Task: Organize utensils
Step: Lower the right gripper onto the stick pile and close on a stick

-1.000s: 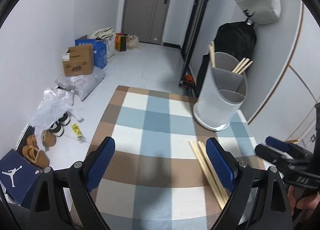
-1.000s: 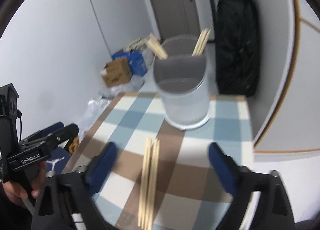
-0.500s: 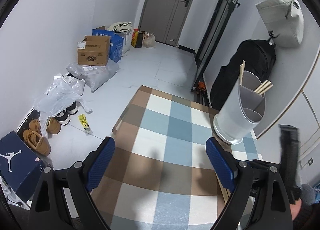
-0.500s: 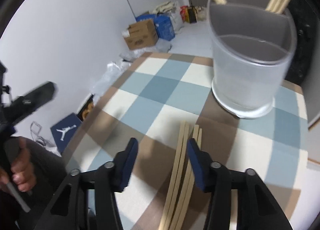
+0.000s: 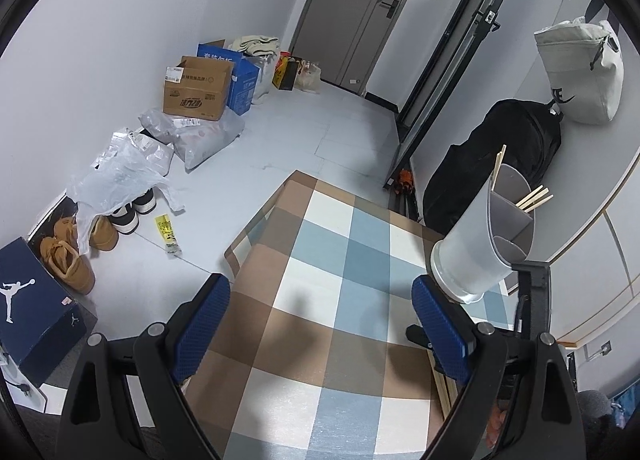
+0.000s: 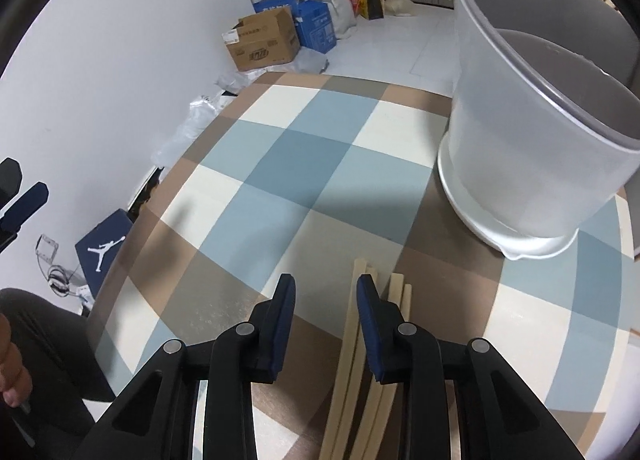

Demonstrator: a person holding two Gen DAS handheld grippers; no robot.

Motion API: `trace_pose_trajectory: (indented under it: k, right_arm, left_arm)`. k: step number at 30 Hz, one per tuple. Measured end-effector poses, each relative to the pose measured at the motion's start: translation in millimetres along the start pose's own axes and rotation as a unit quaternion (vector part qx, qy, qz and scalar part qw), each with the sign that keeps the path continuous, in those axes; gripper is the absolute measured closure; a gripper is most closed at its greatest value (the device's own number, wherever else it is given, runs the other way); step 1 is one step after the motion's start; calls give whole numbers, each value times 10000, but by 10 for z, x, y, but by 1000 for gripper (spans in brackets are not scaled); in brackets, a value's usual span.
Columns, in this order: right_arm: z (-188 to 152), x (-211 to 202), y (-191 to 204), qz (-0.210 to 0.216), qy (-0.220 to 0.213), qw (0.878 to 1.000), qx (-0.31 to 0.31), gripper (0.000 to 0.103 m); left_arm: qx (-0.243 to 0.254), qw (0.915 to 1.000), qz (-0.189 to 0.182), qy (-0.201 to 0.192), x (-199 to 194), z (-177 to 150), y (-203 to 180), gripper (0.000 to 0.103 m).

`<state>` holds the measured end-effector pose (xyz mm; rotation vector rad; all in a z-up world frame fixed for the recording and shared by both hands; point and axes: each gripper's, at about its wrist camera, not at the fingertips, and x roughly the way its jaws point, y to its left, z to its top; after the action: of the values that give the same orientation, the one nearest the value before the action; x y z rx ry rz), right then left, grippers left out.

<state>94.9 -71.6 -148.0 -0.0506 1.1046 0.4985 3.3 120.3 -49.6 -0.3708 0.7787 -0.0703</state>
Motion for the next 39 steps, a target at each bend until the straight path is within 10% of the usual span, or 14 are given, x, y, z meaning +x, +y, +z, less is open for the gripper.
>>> trace_pose_trajectory:
  k: [24, 27, 31, 39]
  right_arm:
    - [-9, 34, 156, -813, 219, 9946, -600, 73]
    - [0, 44, 202, -778, 255, 9945, -654, 95]
    - [13, 60, 176, -652, 222, 9963, -524, 97]
    - [-33, -468, 31, -157, -801, 9967, -37, 97]
  left_arm:
    - [74, 10000, 52, 23, -5, 7, -12, 14]
    - [111, 9999, 116, 22, 5, 0, -13, 14]
    - [136, 9997, 196, 35, 40, -16, -7, 14]
    - [149, 9992, 236, 295, 163, -81, 14, 14]
